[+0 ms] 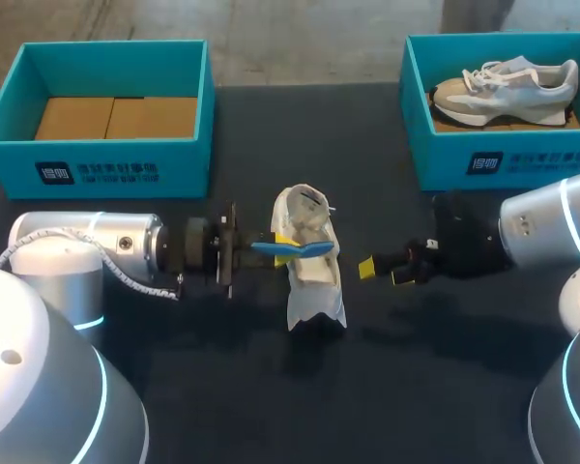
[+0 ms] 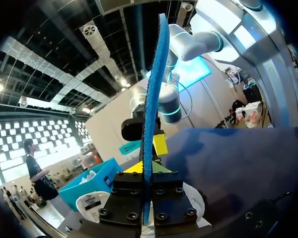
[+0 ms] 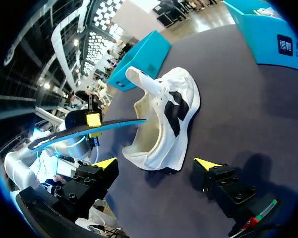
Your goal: Take the shoe out of the shoebox, open the shoe tongue, remove and reinsert the insole, then place the shoe into the shoebox
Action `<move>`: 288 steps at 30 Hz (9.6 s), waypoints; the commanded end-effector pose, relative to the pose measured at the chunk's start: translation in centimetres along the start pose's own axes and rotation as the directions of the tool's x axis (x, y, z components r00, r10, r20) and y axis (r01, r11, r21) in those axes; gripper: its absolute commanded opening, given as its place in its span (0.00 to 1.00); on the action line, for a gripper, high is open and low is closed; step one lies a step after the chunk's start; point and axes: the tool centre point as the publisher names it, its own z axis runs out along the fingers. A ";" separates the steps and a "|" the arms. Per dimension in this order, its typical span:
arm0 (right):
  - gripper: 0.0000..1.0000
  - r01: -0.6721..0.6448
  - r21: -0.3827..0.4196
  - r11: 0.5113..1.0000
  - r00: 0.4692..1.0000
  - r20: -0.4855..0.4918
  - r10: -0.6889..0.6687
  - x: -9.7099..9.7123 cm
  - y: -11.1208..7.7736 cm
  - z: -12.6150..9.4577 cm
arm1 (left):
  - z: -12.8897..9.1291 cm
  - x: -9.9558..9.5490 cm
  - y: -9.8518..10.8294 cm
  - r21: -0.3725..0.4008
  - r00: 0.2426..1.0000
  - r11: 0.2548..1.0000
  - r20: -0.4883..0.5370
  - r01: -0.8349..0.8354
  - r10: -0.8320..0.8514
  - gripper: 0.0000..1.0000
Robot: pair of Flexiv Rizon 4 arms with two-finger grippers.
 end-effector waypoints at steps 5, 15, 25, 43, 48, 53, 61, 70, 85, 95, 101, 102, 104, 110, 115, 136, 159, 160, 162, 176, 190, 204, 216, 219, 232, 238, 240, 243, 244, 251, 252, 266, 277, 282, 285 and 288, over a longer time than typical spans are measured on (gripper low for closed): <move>1.00 0.000 -0.003 1.000 1.000 -0.001 0.000 0.0 -0.2 -0.1 | -0.2 0.1 -1.0 -0.015 1.000 1.000 0.017 -0.021 0.021 0.00; 1.00 0.034 -0.007 0.999 0.999 -0.011 -0.034 -0.1 -0.2 -0.4 | -0.3 0.3 -0.6 -0.030 1.000 0.999 0.010 -0.026 0.026 0.00; 1.00 0.071 0.012 0.997 0.997 -0.022 -0.071 -0.8 -0.5 -1.0 | -0.1 0.6 0.3 -0.042 1.000 0.999 0.003 -0.007 0.007 0.00; 1.00 0.101 0.049 0.994 0.994 -0.041 -0.099 -1.4 -1.1 -0.4 | 0.2 0.4 -0.2 -0.036 1.000 0.999 0.007 -0.012 0.012 0.00; 1.00 0.139 0.053 0.989 0.990 -0.040 -0.137 -1.4 -1.1 -0.3 | 0.7 0.2 -0.2 -0.027 1.000 0.999 0.005 -0.019 0.019 0.00; 1.00 0.154 0.051 0.987 0.988 -0.035 -0.152 -1.3 -1.0 -0.2 | 1.2 -0.1 -0.2 -0.014 1.000 1.000 -0.002 -0.023 0.023 0.00; 1.00 0.154 0.051 0.987 0.988 -0.034 -0.152 -1.6 -1.0 0.0 | 1.8 -0.2 0.4 -0.014 0.999 0.999 -0.014 -0.037 0.037 0.00; 1.00 0.144 0.053 0.988 0.989 -0.035 -0.142 -1.8 -1.2 0.0 | 1.8 0.1 1.6 -0.034 1.000 0.999 -0.017 -0.024 0.023 0.00; 1.00 0.134 0.051 0.990 0.990 -0.044 -0.132 -2.1 -1.3 0.2 | 1.8 0.5 3.5 -0.070 0.997 0.995 -0.046 -0.071 0.068 0.00; 1.00 0.134 0.052 0.990 0.990 -0.045 -0.132 -2.1 -1.3 0.3 | 1.9 0.5 4.8 -0.085 0.997 0.994 -0.045 -0.066 0.062 0.00; 1.00 0.151 0.052 0.987 0.988 -0.047 -0.148 -2.0 -1.2 0.4 | 1.8 0.5 5.6 -0.100 0.998 0.994 -0.043 -0.053 0.049 0.00; 1.00 0.155 0.052 0.987 0.987 -0.046 -0.153 -2.0 -1.1 0.4 | 1.8 0.5 5.8 -0.101 0.998 0.993 -0.043 -0.053 0.049 0.00; 1.00 0.160 0.055 0.986 0.986 -0.046 -0.158 -1.9 -1.1 0.4 | 1.9 0.5 6.1 -0.105 0.998 0.993 -0.043 -0.049 0.045 0.00; 1.00 0.170 0.063 0.983 0.985 -0.046 -0.167 -1.9 -1.0 0.6 | 1.8 0.5 7.1 -0.120 0.999 0.992 -0.041 -0.030 0.026 0.00; 1.00 0.181 0.075 0.981 0.983 -0.049 -0.178 -2.2 -0.6 1.1 | 1.6 0.5 7.6 -0.129 0.999 0.991 -0.036 -0.020 0.016 0.00; 1.00 0.209 0.101 0.973 0.978 -0.044 -0.206 -1.9 0.3 2.1 | 1.5 0.6 8.0 -0.146 1.000 0.989 -0.028 -0.016 0.012 0.06; 1.00 0.197 0.087 0.977 0.980 -0.040 -0.194 -2.2 -0.1 1.6 | 0.9 0.6 4.2 -0.097 0.997 0.992 -0.012 -0.077 0.077 0.43; 1.00 0.197 0.085 0.977 0.980 -0.039 -0.194 -2.2 -0.1 1.5 | 0.9 0.6 4.1 -0.097 0.997 0.992 -0.015 -0.082 0.081 0.37; 1.00 0.196 0.082 0.977 0.980 -0.037 -0.194 -2.2 -0.1 1.4 | 1.0 0.7 4.1 -0.096 0.996 0.992 -0.025 -0.085 0.083 0.20; 1.00 0.206 0.078 0.975 0.979 -0.017 -0.205 -2.3 0.5 0.7 | 2.0 0.9 6.5 -0.120 0.996 0.991 -0.065 -0.066 0.058 0.00; 1.00 0.202 0.073 0.977 0.979 -0.017 -0.201 -2.5 0.2 0.8 | 1.5 0.8 6.3 -0.150 0.994 0.983 -0.013 -0.105 0.105 0.00; 1.00 0.193 0.070 0.979 0.981 -0.022 -0.192 -2.8 0.0 1.0 | 1.5 0.8 7.2 -0.218 0.990 0.966 -0.016 -0.141 0.141 0.00; 1.00 0.190 0.071 0.979 0.982 -0.022 -0.188 -2.8 -0.1 1.1 | 0.9 0.5 8.1 -0.257 0.992 0.958 -0.003 -0.126 0.130 0.00; 1.00 0.190 0.071 0.979 0.982 -0.022 -0.189 -2.8 -0.1 1.1 | 0.9 0.6 7.7 -0.248 0.992 0.961 0.003 -0.120 0.125 0.18; 1.00 0.188 0.066 0.980 0.982 -0.017 -0.187 -2.6 -0.2 1.2 | 1.1 0.1 6.1 -0.183 0.993 0.976 -0.009 -0.114 0.115 0.36; 1.00 0.183 0.063 0.981 0.983 -0.013 -0.182 -2.5 -0.4 1.0 | 1.6 0.3 6.6 -0.184 0.994 0.977 -0.038 -0.110 0.105 0.26; 1.00 0.181 0.062 0.981 0.983 -0.012 -0.181 -2.5 -0.4 1.0 | 1.7 0.4 6.7 -0.186 0.994 0.977 -0.050 -0.106 0.098 0.17; 1.00 0.180 0.061 0.982 0.984 -0.011 -0.180 -2.5 -0.4 1.0 | 1.7 0.6 7.1 -0.195 0.993 0.976 -0.074 -0.101 0.088 0.00; 1.00 0.180 0.060 0.982 0.984 -0.010 -0.179 -2.5 -0.4 1.0 | 1.7 0.6 7.2 -0.199 0.993 0.974 -0.076 -0.104 0.091 0.00; 1.00 0.179 0.057 0.982 0.984 -0.011 -0.178 -2.7 -0.3 0.9 | 1.6 0.4 8.3 -0.244 0.990 0.961 -0.085 -0.127 0.110 0.00; 1.00 0.178 0.057 0.982 0.984 -0.012 -0.178 -2.7 -0.3 0.9 | 1.6 0.3 8.4 -0.248 0.990 0.960 -0.084 -0.129 0.111 0.00; 1.00 0.170 0.051 0.984 0.985 -0.010 -0.170 -3.2 -0.6 0.6 | 1.8 -0.3 9.6 -0.294 0.991 0.947 -0.063 -0.128 0.114 0.24; 1.00 0.171 0.047 0.984 0.985 -0.008 -0.171 -3.5 -0.5 0.3 | 1.9 -0.7 6.6 -0.223 0.990 0.965 -0.053 -0.139 0.130 0.42; 1.00 0.171 0.045 0.984 0.985 -0.010 -0.171 -3.5 -0.5 0.4 | 2.4 -0.2 6.0 -0.205 0.988 0.968 -0.075 -0.145 0.132 0.39; 1.00 0.168 0.043 0.985 0.986 -0.009 -0.168 -3.6 -0.6 0.3 | 2.7 0.1 6.2 -0.205 0.988 0.969 -0.094 -0.142 0.125 0.28; 1.00 0.164 0.040 0.986 0.987 -0.007 -0.164 -3.6 -0.7 0.2 | 2.8 0.3 6.7 -0.208 0.988 0.969 -0.108 -0.135 0.115 0.09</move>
